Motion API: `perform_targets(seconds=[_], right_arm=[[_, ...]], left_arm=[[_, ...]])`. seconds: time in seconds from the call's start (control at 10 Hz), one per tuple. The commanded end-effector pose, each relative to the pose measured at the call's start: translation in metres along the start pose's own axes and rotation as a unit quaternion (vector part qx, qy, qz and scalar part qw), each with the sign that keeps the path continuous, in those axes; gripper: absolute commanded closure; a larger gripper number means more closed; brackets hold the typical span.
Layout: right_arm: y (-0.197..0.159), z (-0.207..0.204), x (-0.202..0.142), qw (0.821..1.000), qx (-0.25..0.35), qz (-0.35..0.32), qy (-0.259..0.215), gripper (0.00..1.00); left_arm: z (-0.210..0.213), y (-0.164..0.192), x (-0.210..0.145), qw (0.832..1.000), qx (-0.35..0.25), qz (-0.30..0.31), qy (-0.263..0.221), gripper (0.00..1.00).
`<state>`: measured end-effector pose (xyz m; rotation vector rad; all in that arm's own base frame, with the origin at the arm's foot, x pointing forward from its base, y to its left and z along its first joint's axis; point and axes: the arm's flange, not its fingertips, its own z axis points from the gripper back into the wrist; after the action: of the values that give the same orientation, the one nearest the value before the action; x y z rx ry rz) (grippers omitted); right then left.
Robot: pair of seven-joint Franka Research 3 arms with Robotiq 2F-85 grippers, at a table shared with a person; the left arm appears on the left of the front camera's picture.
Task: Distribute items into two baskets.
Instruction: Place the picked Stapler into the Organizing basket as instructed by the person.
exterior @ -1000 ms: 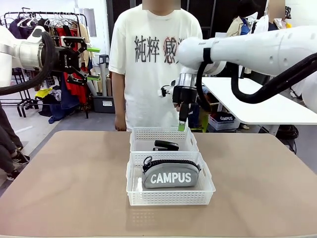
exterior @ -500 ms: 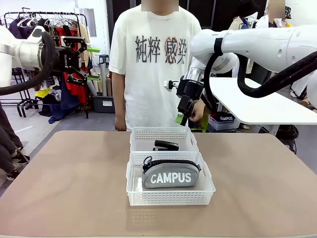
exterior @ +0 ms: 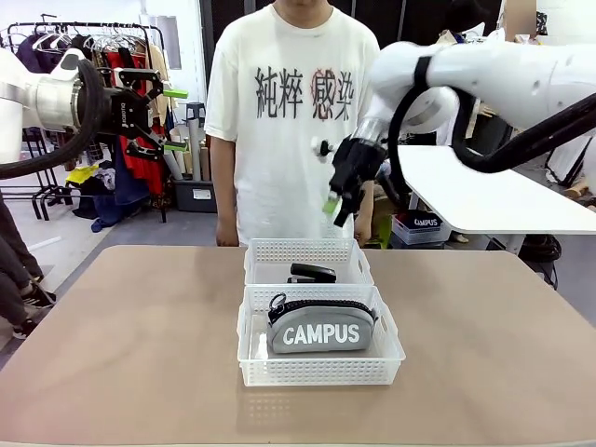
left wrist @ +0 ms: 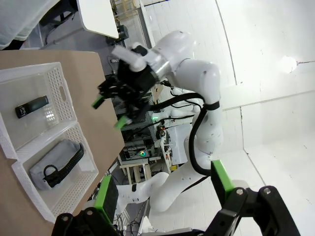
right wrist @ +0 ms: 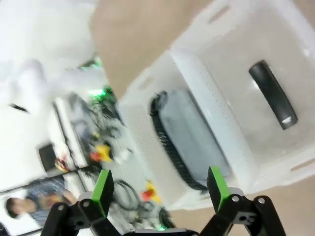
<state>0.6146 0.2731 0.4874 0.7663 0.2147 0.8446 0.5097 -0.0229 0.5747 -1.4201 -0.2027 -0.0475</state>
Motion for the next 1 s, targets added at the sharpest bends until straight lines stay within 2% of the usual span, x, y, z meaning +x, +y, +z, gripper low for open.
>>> perform_targets(seconds=[0.0,0.1,0.2,0.4,0.6,0.9], right_arm=[[0.024,0.024,-0.046,0.99,0.052,-0.071,-0.106,0.0],[0.027,0.039,-0.064,0.984,0.055,-0.106,-0.131,0.0],[0.032,0.051,-0.083,0.977,0.079,-0.146,-0.135,0.0],[0.027,0.087,-0.119,0.952,0.134,-0.187,-0.201,0.0],[0.007,0.116,-0.149,0.935,0.192,-0.162,-0.249,0.0],[-0.027,0.147,-0.168,0.913,0.243,-0.155,-0.288,0.0]], left_arm=[[0.0,-0.002,-0.002,1.0,-0.001,-0.001,0.0,0.0],[0.0,-0.002,-0.002,1.0,-0.001,-0.001,0.0,0.0],[0.0,-0.002,-0.002,1.0,-0.001,-0.001,0.0,0.0],[0.0,-0.002,-0.002,1.0,-0.001,-0.001,0.0,0.0],[0.0,-0.002,-0.002,1.0,-0.001,-0.001,0.0,0.0],[0.0,-0.002,-0.002,1.0,-0.001,-0.001,0.0,0.0]])
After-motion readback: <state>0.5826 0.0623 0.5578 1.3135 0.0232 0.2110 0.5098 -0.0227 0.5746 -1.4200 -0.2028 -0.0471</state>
